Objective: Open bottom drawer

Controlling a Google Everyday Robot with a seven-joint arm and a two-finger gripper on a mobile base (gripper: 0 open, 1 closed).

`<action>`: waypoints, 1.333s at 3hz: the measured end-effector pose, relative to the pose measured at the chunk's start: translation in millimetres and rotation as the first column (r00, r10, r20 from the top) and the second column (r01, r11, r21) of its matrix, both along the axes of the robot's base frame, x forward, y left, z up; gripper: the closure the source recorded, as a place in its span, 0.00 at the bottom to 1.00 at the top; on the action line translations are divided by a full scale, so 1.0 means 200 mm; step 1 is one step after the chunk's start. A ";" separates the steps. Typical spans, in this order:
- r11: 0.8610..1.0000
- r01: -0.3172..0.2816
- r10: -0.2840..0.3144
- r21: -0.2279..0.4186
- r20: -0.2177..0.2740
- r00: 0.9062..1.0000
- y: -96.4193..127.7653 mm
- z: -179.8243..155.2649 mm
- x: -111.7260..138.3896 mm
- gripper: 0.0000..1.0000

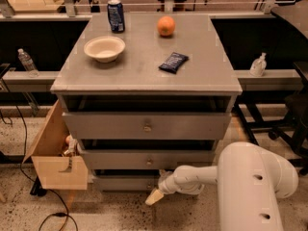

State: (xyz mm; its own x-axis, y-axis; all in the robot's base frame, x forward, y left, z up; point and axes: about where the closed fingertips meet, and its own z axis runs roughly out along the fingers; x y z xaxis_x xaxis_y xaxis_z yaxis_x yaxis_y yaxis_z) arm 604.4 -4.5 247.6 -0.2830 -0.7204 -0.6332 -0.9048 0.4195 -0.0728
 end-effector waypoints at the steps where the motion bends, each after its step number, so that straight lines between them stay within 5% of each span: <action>1: 1.000 0.000 0.000 0.000 0.000 1.000 0.00 0.00 0.00 0.00; 2: 1.000 0.000 0.000 0.000 0.000 1.000 0.00 0.00 0.00 0.18; 3: 1.000 -0.002 0.002 -0.008 0.000 1.000 -0.01 -0.02 0.00 0.12; 4: 0.995 -0.024 0.024 -0.093 -0.004 1.000 -0.11 -0.17 0.04 0.00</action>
Offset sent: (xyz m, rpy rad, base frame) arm 0.0263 -0.0423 -0.0586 -0.1781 -0.0327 0.0756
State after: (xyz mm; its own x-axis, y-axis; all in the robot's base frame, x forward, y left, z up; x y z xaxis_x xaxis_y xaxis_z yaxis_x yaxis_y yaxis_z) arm 613.1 -26.8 213.0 -0.2667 -0.7828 -0.5623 -0.9150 0.3889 -0.1075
